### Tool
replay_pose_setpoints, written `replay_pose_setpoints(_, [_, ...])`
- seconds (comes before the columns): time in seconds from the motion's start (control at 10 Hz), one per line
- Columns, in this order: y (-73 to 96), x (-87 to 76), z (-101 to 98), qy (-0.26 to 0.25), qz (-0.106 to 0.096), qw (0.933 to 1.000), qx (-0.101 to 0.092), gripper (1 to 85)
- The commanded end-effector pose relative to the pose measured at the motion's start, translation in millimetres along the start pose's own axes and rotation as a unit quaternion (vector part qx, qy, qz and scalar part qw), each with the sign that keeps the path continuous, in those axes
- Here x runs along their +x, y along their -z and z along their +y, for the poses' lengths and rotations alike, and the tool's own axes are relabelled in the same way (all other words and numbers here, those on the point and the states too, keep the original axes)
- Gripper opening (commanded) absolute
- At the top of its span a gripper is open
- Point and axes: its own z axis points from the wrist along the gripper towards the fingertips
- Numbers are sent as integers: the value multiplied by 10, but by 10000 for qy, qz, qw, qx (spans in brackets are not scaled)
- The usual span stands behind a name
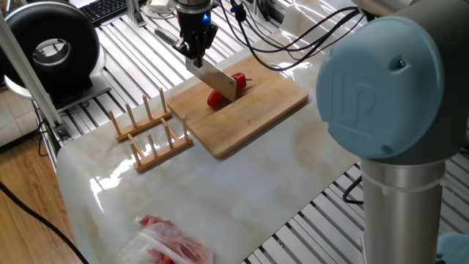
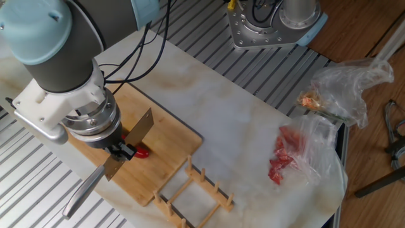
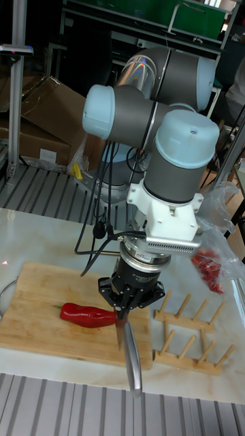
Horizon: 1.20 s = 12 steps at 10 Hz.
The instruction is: Chop the chili peppers
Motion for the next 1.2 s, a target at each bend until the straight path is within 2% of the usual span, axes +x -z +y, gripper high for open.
replay_pose_setpoints(0.0, [-42, 20, 49, 32, 64, 10000, -68, 13])
replay_pose_setpoints(0.3, [-148, 62, 19, 101, 63, 9999, 56, 13])
replay_pose_setpoints(0.5, [-150, 70, 1, 108, 53, 9999, 96, 13])
replay_pose_setpoints(1.1, [-119, 79, 25, 55, 46, 10000, 43, 13])
